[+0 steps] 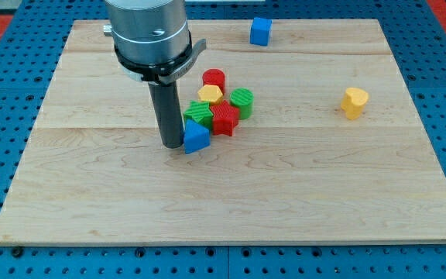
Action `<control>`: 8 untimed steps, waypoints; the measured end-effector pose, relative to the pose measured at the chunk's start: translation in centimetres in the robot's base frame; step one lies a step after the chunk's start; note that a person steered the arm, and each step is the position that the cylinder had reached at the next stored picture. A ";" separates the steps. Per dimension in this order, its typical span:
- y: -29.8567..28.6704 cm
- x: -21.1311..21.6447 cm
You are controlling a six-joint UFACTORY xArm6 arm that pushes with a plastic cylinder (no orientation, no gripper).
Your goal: Place the triangle to the left of the green star
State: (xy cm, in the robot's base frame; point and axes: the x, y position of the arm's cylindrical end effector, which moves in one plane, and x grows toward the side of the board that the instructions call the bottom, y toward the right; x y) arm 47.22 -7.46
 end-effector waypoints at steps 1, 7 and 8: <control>-0.7 1.4; 1.8 4.2; 3.0 1.0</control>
State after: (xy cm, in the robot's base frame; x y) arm 48.25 -4.44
